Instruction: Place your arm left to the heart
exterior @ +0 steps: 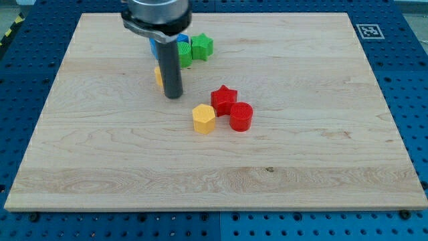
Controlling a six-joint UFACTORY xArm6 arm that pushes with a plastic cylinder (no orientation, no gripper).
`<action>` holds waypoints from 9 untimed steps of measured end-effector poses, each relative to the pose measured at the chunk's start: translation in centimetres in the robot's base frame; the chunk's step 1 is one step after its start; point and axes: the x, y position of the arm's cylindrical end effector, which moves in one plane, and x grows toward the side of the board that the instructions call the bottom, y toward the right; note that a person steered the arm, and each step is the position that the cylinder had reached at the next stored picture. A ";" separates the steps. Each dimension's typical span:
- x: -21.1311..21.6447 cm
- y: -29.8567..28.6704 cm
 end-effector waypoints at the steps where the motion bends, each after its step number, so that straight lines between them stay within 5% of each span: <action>1: -3.8 -2.1; 3: -0.1 -3.5; 5: -3.9 -13.0; 7: -8.8 -14.4; 9: -7.8 -14.4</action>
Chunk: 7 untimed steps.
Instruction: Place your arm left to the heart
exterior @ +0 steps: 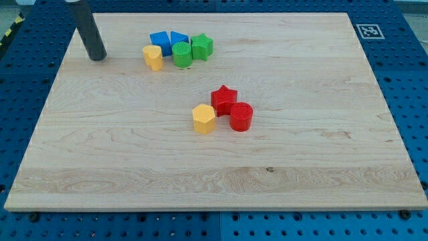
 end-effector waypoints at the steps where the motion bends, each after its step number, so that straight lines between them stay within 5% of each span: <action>1: 1.6 0.0; 7: -1.4 1.5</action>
